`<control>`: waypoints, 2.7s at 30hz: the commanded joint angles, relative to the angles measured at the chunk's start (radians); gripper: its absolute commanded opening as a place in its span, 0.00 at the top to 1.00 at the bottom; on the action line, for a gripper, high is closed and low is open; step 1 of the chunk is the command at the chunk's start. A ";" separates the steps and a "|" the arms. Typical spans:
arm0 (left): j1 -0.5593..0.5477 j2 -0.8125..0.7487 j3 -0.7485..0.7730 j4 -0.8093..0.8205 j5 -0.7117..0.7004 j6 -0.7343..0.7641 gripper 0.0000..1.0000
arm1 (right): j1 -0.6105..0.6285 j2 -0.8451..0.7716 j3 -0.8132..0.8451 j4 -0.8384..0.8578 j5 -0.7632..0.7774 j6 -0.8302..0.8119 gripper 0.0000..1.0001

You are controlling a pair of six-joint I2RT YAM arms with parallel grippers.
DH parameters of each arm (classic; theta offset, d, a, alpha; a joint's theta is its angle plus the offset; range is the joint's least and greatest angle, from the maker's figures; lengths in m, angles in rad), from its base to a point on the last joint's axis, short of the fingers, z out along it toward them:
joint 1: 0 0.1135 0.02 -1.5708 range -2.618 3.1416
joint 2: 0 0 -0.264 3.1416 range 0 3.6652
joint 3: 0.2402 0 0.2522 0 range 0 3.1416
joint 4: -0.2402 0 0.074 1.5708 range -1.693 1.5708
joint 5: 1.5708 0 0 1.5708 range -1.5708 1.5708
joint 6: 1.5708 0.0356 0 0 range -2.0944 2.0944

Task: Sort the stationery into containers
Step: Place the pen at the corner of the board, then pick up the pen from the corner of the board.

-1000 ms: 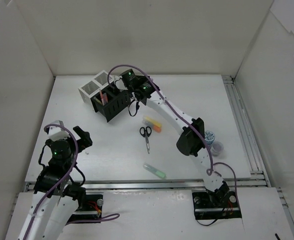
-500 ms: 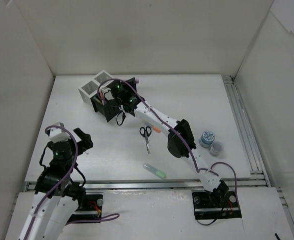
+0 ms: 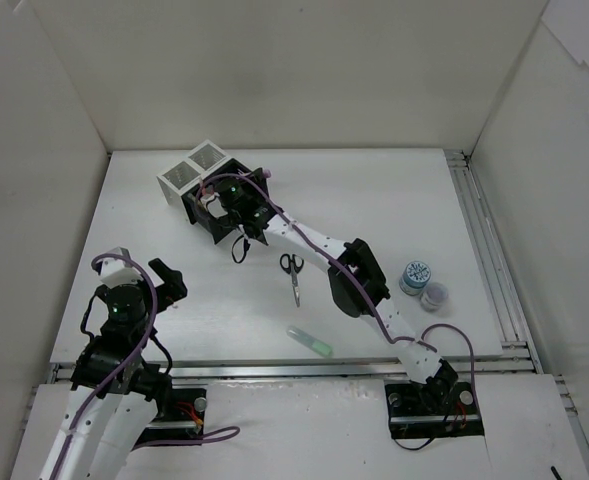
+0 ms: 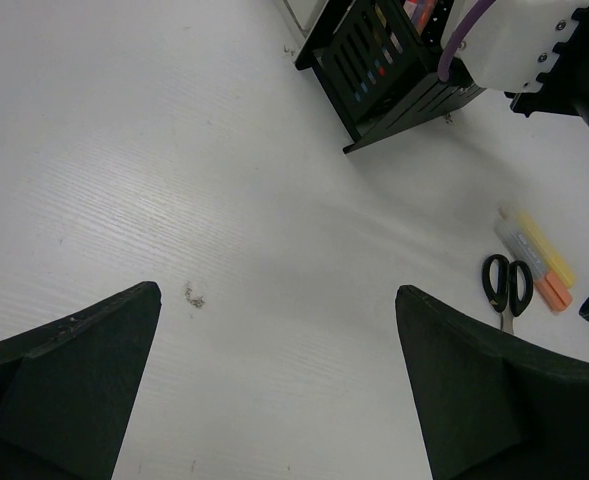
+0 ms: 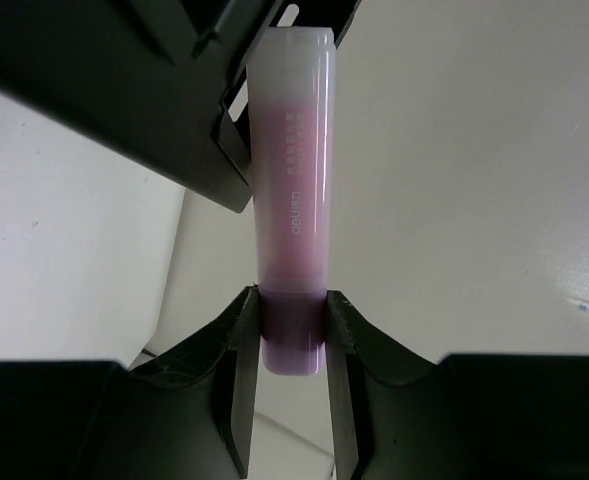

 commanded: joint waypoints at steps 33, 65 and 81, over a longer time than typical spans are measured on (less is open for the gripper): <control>0.006 0.019 0.052 0.063 0.090 0.023 0.01 | 0.049 -0.391 -0.095 0.111 -0.171 0.410 0.08; -0.827 0.936 0.283 0.380 0.492 0.684 0.01 | -0.580 -1.425 -1.309 -0.332 -0.649 1.924 0.02; -0.907 1.251 0.415 0.320 0.470 0.827 0.08 | -0.722 -1.404 -1.355 -0.334 -0.876 1.878 0.02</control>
